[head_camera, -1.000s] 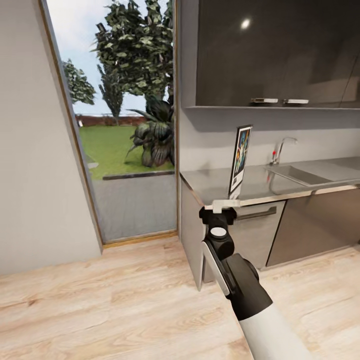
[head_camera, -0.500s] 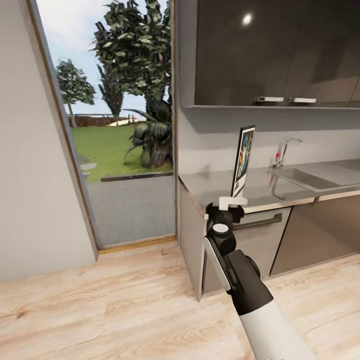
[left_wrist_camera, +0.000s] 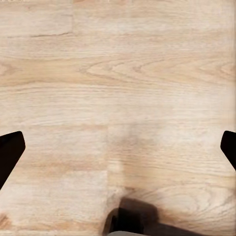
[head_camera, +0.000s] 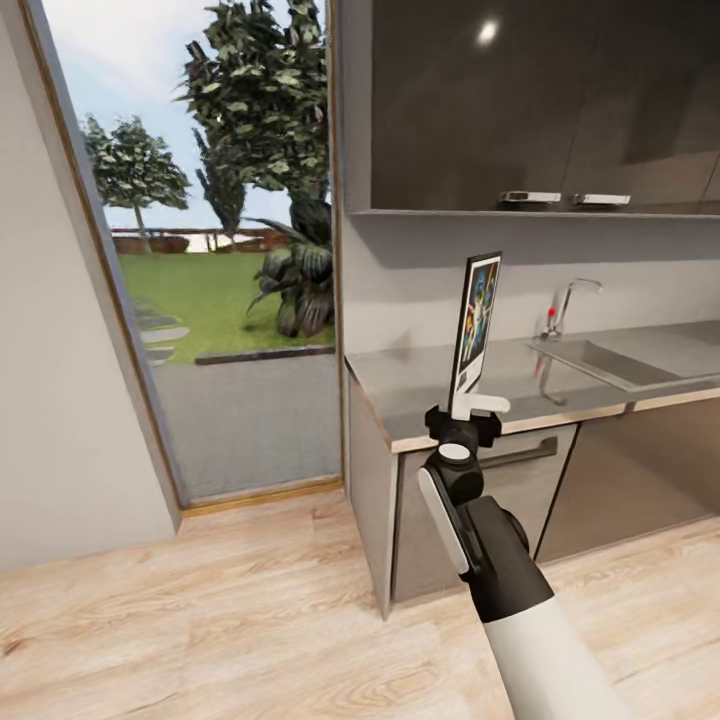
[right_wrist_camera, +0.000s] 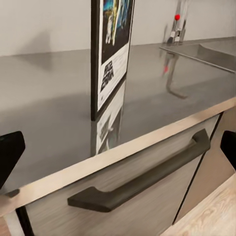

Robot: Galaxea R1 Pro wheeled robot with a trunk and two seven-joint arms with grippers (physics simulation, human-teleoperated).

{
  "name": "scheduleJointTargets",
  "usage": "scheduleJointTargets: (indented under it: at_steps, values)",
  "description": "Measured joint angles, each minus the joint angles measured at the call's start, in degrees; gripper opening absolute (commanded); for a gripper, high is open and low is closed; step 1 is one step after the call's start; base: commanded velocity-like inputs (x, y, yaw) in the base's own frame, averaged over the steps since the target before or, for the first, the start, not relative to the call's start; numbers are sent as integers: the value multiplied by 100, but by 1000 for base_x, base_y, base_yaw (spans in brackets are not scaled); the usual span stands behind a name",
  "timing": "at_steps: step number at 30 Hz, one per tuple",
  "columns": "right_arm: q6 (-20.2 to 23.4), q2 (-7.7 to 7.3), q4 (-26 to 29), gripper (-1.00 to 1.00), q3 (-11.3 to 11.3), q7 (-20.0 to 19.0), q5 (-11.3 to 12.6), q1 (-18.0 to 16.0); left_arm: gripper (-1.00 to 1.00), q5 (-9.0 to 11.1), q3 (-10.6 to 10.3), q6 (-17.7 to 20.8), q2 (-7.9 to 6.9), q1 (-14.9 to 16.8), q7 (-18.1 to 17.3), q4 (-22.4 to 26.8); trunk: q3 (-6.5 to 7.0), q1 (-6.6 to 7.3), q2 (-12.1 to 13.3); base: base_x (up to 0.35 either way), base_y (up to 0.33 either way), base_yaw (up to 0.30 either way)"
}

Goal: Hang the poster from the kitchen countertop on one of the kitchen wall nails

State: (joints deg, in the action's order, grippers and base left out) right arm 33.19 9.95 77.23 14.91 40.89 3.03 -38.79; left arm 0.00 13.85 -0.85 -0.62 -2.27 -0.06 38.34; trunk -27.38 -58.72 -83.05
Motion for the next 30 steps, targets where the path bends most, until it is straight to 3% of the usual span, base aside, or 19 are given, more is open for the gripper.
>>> scheduleJointTargets:
  at_steps: [11, 23, 30]
  values:
    - [-9, 0, -32, 100, 1, -3, 8, 3, 100, 0, 170, -1, 0, 0, -8, 0, 0, 1, 0, 208, -6, 0]
    - [-45, 0, -132, 100, 1, -22, 107, 24, 100, 0, 184, -3, 0, 0, -10, 1, 0, 3, 0, 285, 0, 0]
    - [-498, 1, -497, 100, -1, -25, 224, 54, 100, 0, 185, -3, 0, 0, -7, 0, 0, 0, 0, 76, 0, 0]
